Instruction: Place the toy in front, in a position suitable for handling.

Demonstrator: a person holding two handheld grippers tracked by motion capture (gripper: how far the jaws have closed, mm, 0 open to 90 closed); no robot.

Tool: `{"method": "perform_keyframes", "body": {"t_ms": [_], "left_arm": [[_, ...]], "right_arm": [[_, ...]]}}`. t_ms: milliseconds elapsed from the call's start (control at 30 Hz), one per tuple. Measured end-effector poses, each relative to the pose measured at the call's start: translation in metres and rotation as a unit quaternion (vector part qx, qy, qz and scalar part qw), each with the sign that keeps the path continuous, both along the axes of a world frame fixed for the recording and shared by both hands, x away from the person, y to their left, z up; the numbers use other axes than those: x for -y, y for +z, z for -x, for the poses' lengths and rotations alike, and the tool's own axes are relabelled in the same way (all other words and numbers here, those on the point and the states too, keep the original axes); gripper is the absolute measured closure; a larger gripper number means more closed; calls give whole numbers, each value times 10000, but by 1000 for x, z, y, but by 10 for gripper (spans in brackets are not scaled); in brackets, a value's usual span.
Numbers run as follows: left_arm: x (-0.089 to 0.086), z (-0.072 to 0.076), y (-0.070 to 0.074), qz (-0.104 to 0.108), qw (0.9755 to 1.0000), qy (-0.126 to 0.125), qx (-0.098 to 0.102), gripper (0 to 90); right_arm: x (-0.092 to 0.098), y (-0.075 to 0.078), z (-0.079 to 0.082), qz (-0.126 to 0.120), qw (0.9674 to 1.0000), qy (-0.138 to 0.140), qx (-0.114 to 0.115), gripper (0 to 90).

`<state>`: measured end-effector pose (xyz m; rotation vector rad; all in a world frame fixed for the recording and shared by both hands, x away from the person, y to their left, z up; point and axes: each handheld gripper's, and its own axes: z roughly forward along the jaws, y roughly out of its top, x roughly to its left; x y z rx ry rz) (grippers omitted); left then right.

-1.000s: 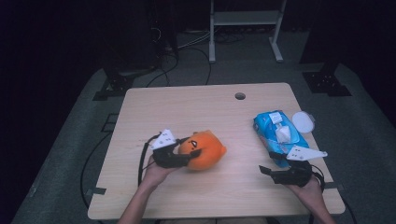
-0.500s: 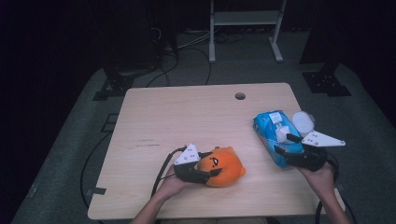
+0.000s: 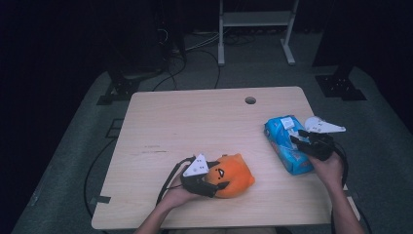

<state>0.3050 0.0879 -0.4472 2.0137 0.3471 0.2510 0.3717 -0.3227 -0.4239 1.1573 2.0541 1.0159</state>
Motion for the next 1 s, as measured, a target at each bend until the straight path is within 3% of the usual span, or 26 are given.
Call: {"method": "perform_keyframes", "body": {"t_ms": [167, 333, 500, 667, 800, 867, 933, 1000], "left_arm": [[0, 1, 0, -12, 10000, 32, -1, 247], [-2, 0, -1, -16, 10000, 39, -42, 238], [-4, -2, -1, -4, 10000, 44, -77, 230], [-4, -2, -2, -6, 10000, 30, -53, 223], [-4, -3, -2, 12, 10000, 34, -63, 216], [-5, -3, -2, 19, 10000, 33, -58, 214], [-4, -3, -2, 16, 10000, 19, -41, 212], [-4, -4, -3, 22, 10000, 16, -54, 210]], "right_arm": [[5, -4, 2, 5, 9998, -120, -176, 811], [10, -2, 5, -239, 9993, -107, -267, 850], [19, 16, 17, -843, 9964, 46, -110, 854], [16, 42, 40, -1028, 9937, 390, 221, 854], [3, 61, 64, -1281, 9860, 1003, 378, 854], [-9, 68, 76, -1220, 9831, 1307, 393, 853], [-21, 71, 85, -1498, 9730, 1722, 343, 853], [-38, 71, 93, -1486, 9666, 2071, 281, 853]]}}
